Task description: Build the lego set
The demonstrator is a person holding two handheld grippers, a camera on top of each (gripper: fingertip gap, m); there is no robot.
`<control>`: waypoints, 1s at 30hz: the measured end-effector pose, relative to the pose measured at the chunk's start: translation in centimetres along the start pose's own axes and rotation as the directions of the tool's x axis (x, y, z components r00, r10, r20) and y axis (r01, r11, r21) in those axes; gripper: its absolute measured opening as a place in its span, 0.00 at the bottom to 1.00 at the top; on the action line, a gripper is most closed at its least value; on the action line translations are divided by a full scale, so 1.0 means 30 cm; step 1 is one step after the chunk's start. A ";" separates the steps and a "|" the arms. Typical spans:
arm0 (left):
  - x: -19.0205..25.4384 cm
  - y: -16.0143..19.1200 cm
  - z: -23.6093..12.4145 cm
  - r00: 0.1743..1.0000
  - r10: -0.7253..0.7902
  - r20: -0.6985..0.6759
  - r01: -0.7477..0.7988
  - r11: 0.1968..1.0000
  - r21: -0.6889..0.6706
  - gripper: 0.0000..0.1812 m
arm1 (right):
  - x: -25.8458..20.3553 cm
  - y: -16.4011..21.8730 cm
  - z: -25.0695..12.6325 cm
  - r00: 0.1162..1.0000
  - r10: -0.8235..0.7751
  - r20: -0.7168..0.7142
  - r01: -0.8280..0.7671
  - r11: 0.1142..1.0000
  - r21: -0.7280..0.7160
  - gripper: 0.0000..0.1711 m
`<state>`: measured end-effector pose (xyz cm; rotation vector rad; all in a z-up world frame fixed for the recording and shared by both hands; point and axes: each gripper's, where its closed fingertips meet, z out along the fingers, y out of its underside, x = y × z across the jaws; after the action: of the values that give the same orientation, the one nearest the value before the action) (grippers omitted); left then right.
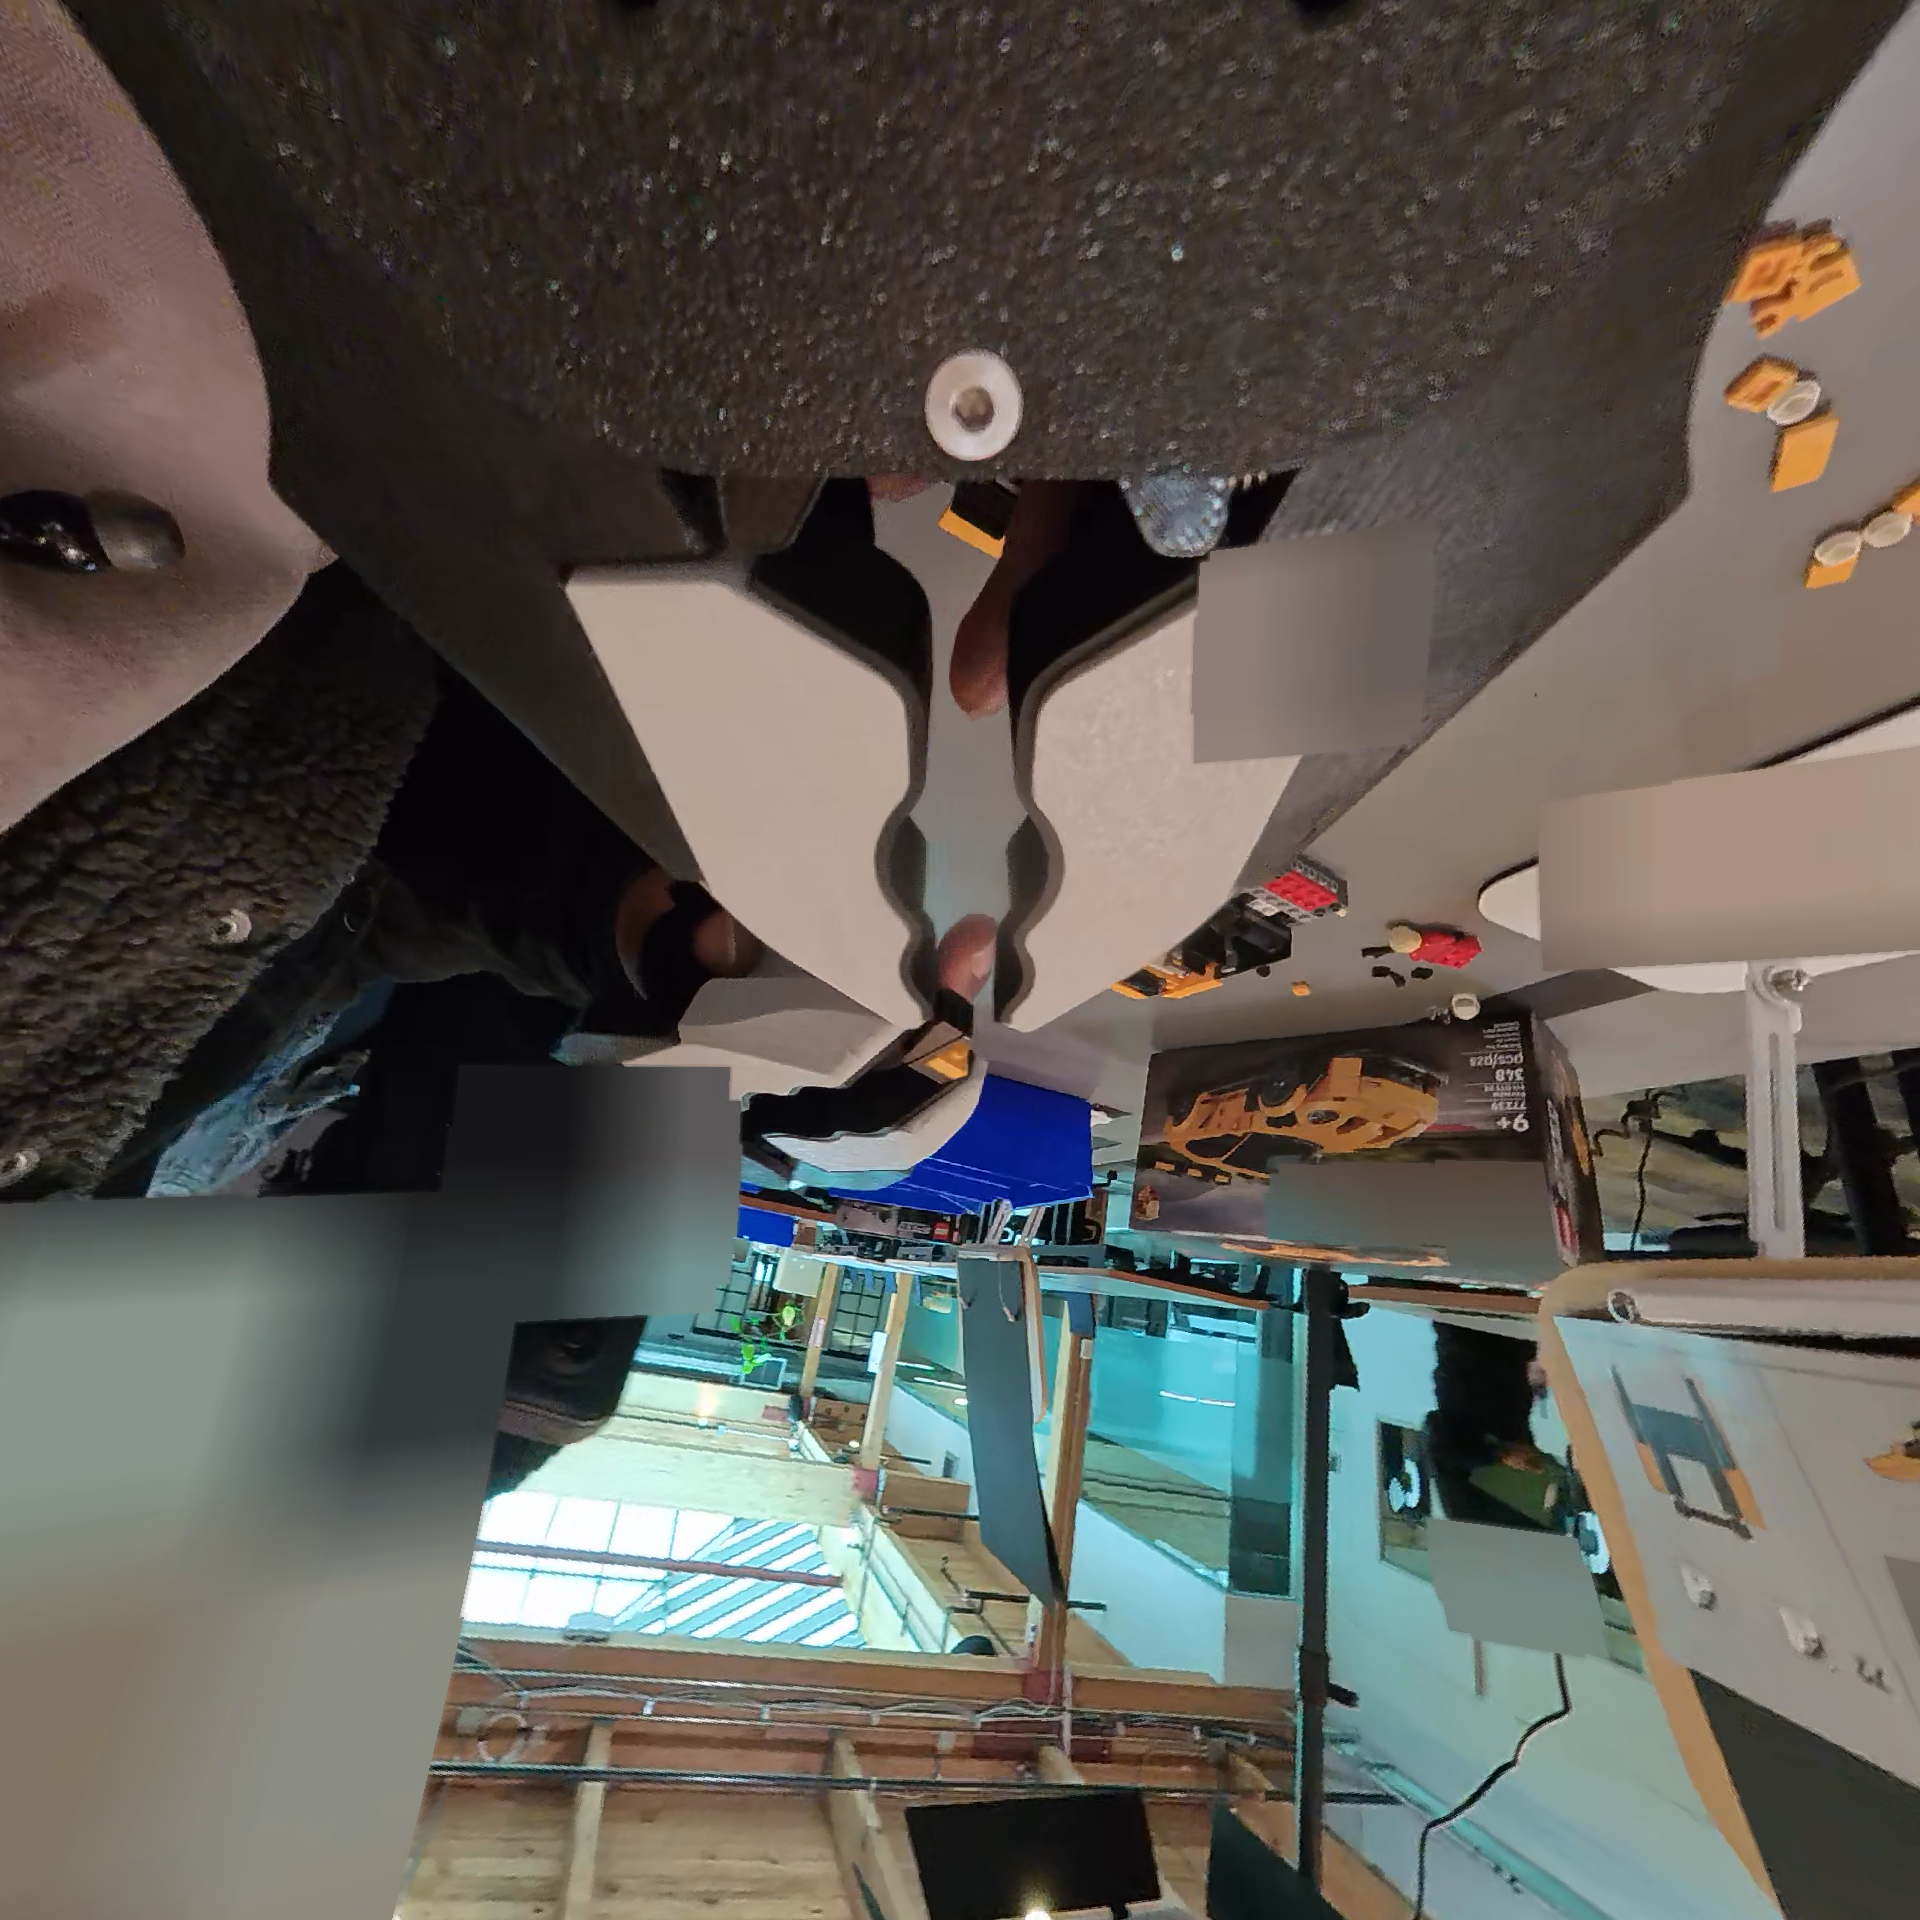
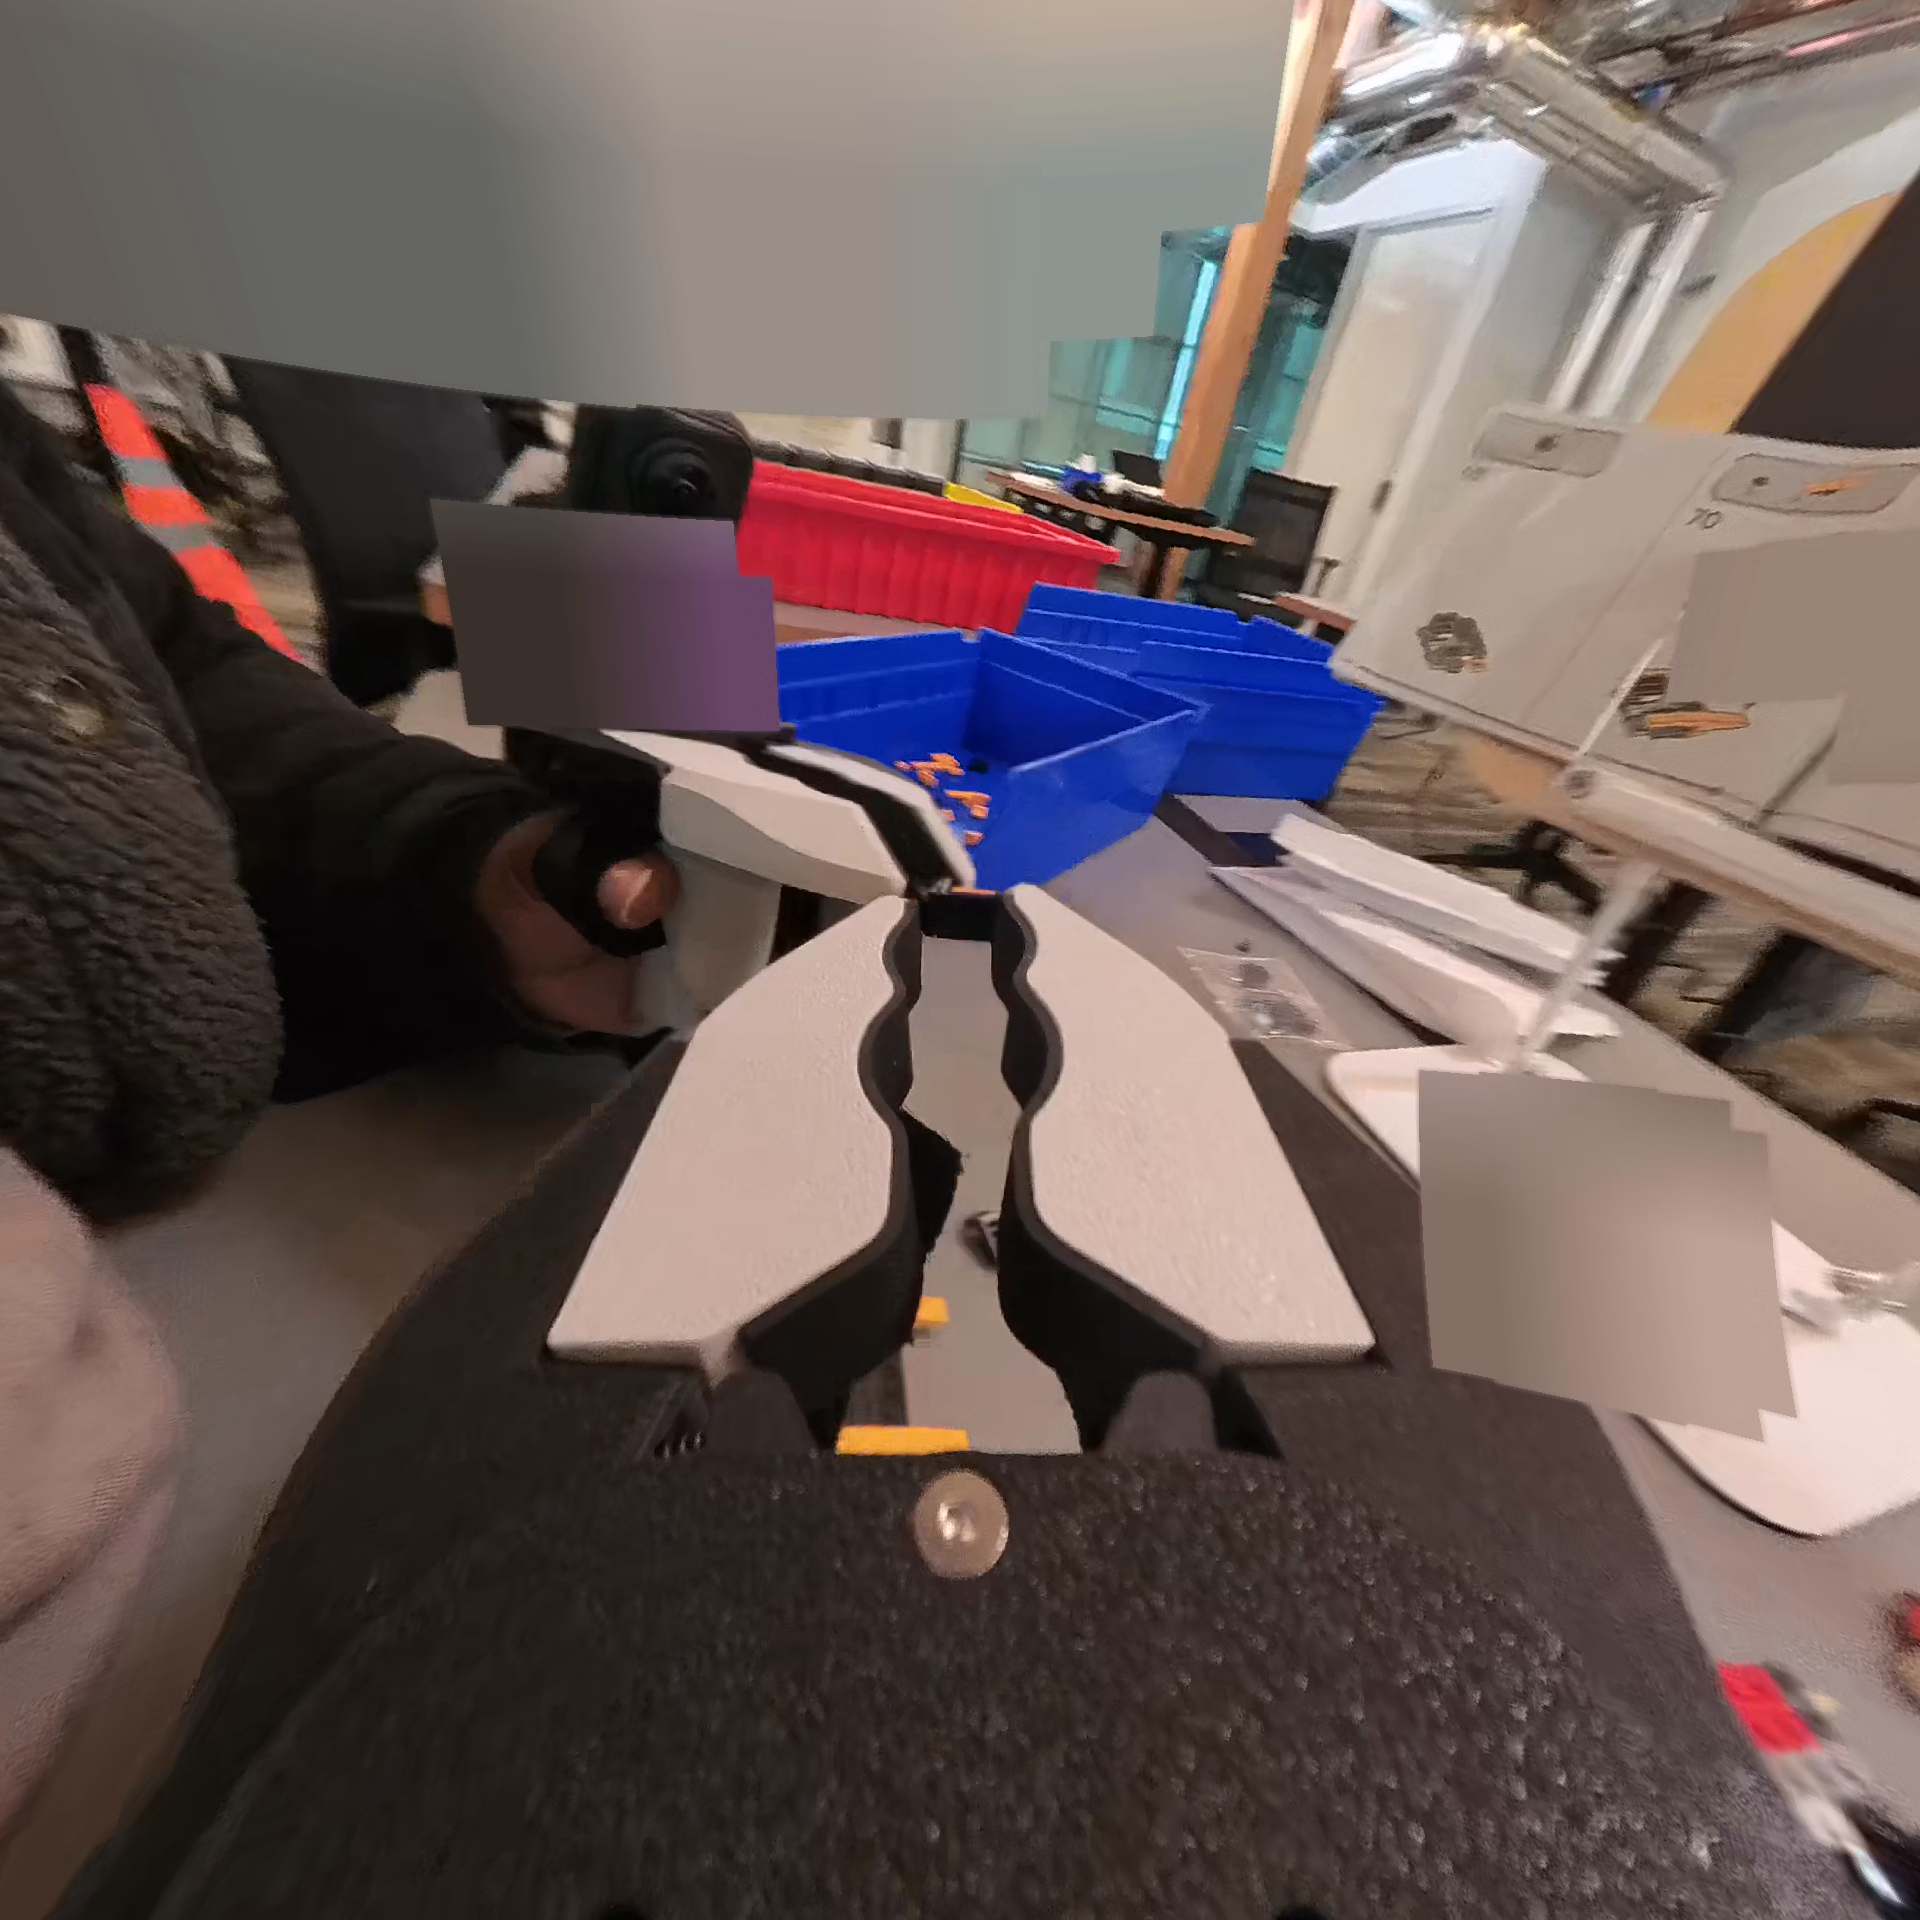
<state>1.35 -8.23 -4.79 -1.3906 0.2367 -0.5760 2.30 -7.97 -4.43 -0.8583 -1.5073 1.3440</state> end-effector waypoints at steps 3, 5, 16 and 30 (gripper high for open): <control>0.023 -0.012 -0.005 0.997 0.005 -0.080 -0.004 1.000 0.005 0.12 | -0.027 0.005 -0.007 0.990 0.083 0.116 -0.086 0.996 0.026 0.08; 0.042 -0.002 -0.004 0.993 0.028 -0.118 -0.031 0.999 -0.019 0.10 | -0.052 0.004 -0.007 0.976 0.118 0.182 -0.128 0.991 0.043 0.08; 0.069 0.016 -0.012 0.983 0.059 -0.173 -0.075 0.993 -0.087 0.04 | -0.066 0.016 -0.004 0.951 0.184 0.246 -0.195 0.981 0.019 0.08; 0.043 0.056 -0.006 0.984 0.059 -0.169 -0.079 0.990 -0.113 0.04 | -0.046 0.063 0.000 0.965 0.155 0.211 -0.141 0.987 -0.080 0.08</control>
<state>2.75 -8.94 -6.21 -1.4452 0.4580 -0.6287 2.63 -8.92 -6.54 -0.9032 -1.6893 1.5462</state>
